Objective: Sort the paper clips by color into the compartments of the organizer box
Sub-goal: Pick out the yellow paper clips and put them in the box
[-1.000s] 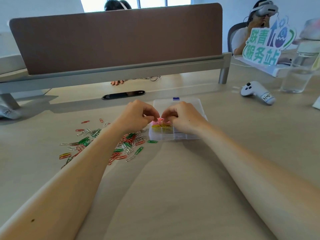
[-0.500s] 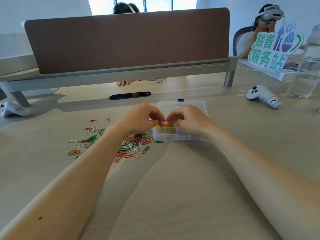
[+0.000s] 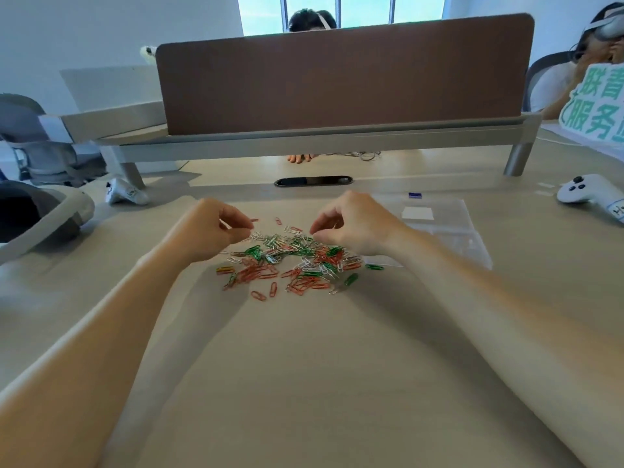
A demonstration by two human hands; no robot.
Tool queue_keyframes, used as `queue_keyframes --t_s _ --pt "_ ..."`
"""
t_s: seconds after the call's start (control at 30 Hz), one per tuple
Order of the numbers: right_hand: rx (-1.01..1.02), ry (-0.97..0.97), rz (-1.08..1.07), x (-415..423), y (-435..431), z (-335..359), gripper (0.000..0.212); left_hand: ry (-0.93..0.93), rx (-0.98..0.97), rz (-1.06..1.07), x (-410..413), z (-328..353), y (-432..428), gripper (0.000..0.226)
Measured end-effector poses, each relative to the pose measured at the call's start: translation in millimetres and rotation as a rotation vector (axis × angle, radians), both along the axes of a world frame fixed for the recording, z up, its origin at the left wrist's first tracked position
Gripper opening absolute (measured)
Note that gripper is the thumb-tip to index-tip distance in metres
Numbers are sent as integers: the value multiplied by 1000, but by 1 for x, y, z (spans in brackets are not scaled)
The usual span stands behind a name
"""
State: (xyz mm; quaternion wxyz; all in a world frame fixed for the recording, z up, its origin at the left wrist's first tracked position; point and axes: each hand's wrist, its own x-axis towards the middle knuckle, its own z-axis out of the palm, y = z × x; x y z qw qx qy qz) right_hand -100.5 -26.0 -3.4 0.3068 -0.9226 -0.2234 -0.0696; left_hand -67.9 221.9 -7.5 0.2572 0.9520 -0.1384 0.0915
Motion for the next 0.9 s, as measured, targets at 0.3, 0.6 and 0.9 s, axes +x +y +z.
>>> queue_keyframes --t_s 0.3,0.6,0.9 --pt "-69 26 142 35 79 -6 11 189 94 -36 -8 -24 54 11" --pt "-125 84 195 48 106 -23 16 136 65 -12 -4 -29 52 4" --pt "-63 80 173 46 105 -25 15 0 -124 12 -6 -35 40 4"
